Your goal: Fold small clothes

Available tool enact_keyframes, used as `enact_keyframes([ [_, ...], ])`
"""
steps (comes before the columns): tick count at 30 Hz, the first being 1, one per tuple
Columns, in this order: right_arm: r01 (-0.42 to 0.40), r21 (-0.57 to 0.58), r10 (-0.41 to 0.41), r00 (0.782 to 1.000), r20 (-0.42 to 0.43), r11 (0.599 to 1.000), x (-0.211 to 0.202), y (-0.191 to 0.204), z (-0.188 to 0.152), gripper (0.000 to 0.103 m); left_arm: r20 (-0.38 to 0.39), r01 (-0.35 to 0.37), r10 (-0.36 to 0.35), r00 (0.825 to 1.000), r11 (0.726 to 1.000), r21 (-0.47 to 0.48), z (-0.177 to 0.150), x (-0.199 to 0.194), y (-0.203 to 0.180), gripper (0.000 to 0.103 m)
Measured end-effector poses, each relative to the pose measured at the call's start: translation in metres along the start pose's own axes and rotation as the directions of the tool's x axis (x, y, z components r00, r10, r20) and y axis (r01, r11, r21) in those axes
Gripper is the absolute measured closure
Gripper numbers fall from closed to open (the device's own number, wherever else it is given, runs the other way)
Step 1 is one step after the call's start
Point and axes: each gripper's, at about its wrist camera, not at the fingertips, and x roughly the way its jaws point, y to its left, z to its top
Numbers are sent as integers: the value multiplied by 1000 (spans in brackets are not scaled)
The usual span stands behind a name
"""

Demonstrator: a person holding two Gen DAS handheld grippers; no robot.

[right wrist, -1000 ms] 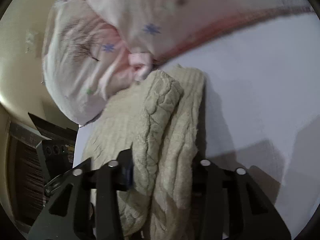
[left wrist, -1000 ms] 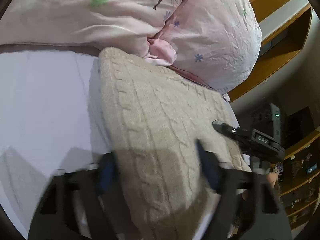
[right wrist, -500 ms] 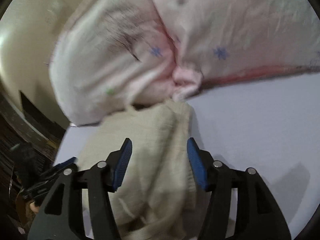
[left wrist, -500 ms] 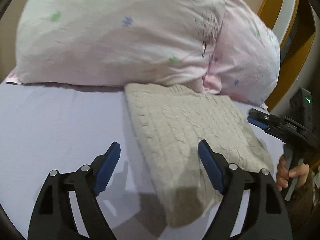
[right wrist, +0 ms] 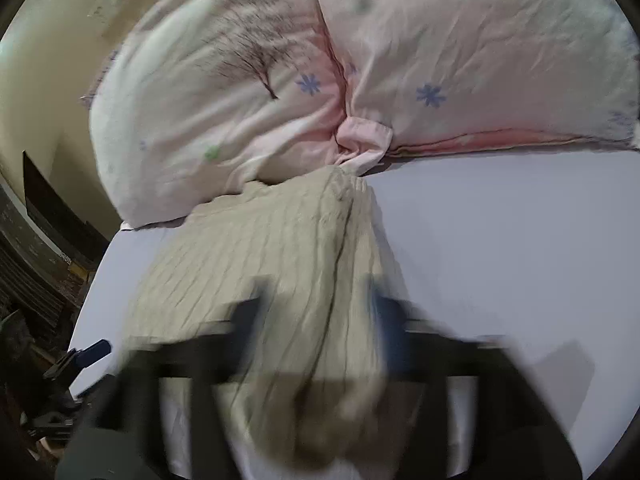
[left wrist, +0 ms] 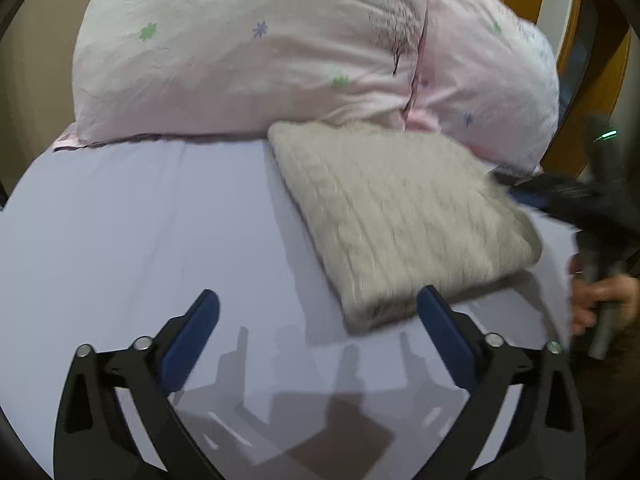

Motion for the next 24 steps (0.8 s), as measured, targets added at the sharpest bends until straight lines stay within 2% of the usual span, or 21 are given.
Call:
enact_keyframes([
  [2, 46, -34, -45, 999, 23, 998, -24, 7, -17, 2, -27, -45, 45, 999, 999, 15, -7, 5, -5, 1],
  [5, 146, -73, -150, 988, -49, 987, -35, 7, -32, 2, -86, -75, 77, 993, 997, 30, -12, 18, -11, 1],
  [9, 144, -157, -168, 974, -154, 977, -18, 26, -66, 2, -140, -105, 113, 984, 993, 59, -17, 34, -19, 1],
  [12, 187, -205, -226, 956, -187, 961, 2, 37, -78, 2, -138, -136, 145, 980, 988, 77, -19, 38, -22, 1],
  [14, 196, -193, -235, 949, -210, 962, 14, 40, -81, 2, -129, -145, 153, 980, 987, 72, -20, 38, -21, 1],
  [17, 229, -186, -263, 947, -185, 956, 22, 43, -83, 2, -114, -156, 162, 980, 986, 60, -21, 37, -20, 1],
  [20, 269, -231, -308, 939, -153, 935, 22, 50, -90, 2, -115, -156, 163, 980, 986, 60, -21, 37, -20, 1],
  [24, 267, -225, -305, 940, -152, 937, 21, 49, -90, 2, -115, -156, 162, 980, 986, 62, -20, 37, -20, 1],
])
